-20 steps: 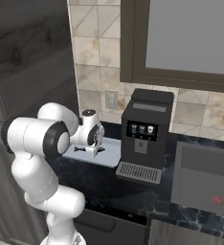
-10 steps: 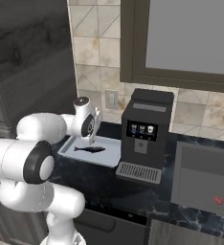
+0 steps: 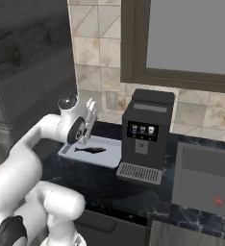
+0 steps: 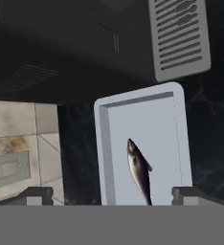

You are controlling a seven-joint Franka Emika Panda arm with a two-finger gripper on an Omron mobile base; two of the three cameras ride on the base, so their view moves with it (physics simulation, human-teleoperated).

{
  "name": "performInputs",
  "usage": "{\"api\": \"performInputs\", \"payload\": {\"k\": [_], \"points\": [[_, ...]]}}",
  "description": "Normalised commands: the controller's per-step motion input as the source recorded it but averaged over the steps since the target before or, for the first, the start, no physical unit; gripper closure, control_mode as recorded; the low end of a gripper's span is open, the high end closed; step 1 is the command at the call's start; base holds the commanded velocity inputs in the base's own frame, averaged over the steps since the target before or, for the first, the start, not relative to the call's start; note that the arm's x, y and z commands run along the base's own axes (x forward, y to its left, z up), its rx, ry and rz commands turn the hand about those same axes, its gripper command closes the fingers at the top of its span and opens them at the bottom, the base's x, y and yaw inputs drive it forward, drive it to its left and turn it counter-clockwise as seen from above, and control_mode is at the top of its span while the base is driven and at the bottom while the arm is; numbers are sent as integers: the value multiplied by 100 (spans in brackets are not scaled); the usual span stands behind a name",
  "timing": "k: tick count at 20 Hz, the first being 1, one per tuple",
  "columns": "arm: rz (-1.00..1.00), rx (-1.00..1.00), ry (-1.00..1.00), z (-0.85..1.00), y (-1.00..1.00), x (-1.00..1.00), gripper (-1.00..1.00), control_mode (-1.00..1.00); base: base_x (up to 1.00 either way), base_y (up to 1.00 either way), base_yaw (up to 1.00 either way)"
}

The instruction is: Take the fish out of the fridge, briefly rinse it in the sink, and place it on the tray next to the sink.

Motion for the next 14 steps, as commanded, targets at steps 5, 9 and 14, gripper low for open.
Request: {"api": "performInputs", "payload": {"k": [5, 9, 14], "points": [[0, 6, -46, 2, -89, -100, -100, -100, 0, 0, 0], [-2, 18, -51, 6, -99, -100, -100, -100, 0, 0, 0], [-15, 21, -37, 89, -51, -72, -100, -100, 0, 0, 0]]}}
